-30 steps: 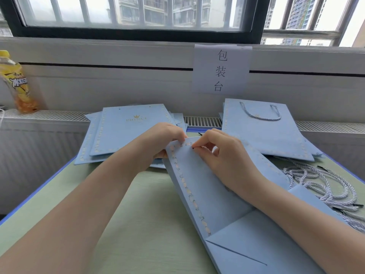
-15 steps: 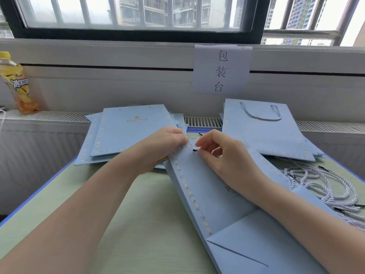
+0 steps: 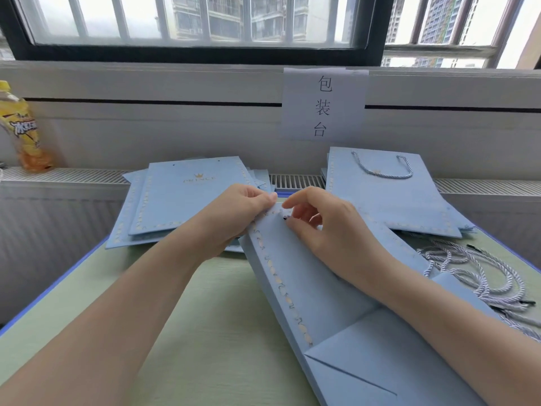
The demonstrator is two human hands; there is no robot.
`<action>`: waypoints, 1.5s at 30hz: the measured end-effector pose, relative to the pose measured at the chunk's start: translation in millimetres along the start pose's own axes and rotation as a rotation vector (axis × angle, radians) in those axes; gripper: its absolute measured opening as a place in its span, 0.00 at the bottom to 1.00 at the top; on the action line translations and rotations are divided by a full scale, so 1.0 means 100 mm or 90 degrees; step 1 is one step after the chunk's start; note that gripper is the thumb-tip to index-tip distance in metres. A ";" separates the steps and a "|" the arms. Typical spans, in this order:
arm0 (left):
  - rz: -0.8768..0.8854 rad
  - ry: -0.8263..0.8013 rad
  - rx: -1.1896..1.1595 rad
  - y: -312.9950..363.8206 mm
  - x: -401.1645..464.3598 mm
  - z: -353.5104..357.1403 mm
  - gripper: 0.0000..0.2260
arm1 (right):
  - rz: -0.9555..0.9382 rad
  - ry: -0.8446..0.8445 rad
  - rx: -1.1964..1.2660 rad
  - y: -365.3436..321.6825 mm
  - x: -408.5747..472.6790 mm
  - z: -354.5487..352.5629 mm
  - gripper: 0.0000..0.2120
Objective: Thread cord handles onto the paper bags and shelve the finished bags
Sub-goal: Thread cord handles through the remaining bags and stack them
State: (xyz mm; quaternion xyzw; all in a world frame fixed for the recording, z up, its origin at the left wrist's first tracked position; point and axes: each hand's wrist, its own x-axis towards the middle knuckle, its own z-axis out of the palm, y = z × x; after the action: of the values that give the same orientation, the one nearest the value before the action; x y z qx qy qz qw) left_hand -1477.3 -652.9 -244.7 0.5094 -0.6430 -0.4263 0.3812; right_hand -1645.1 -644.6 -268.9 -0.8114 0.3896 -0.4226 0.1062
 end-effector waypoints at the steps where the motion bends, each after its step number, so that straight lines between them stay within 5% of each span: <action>1: 0.013 0.000 0.005 -0.01 0.00 0.01 0.17 | 0.023 -0.042 0.008 0.00 0.00 -0.04 0.10; 5: 0.052 0.022 0.055 -0.02 -0.01 0.01 0.16 | 0.064 -0.144 0.022 0.03 -0.04 -0.15 0.10; 17: 0.155 0.166 0.261 -0.03 0.02 0.06 0.18 | 0.057 -0.025 -0.012 0.06 -0.03 -0.16 0.03; 25: 0.046 0.148 0.451 -0.02 0.02 -0.01 0.22 | 0.141 0.160 0.327 0.03 0.09 -0.46 0.11; 31: -0.085 0.076 0.704 0.00 -0.03 0.01 0.23 | 0.087 0.247 0.371 0.04 0.11 -0.56 0.12; 34: -0.020 0.153 0.804 0.04 -0.09 0.03 0.23 | 0.055 0.220 0.323 0.00 0.08 -0.51 0.13; 36: 0.092 0.176 0.656 0.07 -0.09 0.02 0.28 | 0.042 0.191 0.312 -0.03 0.06 -0.46 0.13; 39: 0.191 -0.013 0.204 0.13 -0.10 0.09 0.24 | 0.018 0.150 0.301 -0.04 0.04 -0.39 0.11; 45: 0.286 -0.055 0.086 0.10 -0.14 0.25 0.05 | 0.029 0.098 0.179 0.04 0.03 -0.37 0.10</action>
State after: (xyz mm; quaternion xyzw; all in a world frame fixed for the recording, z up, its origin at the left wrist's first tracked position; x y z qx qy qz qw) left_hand -1500.7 -634.6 -244.8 0.3594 -0.7828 -0.3084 0.4037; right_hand -1674.5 -643.2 -246.3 -0.7450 0.3517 -0.5312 0.1980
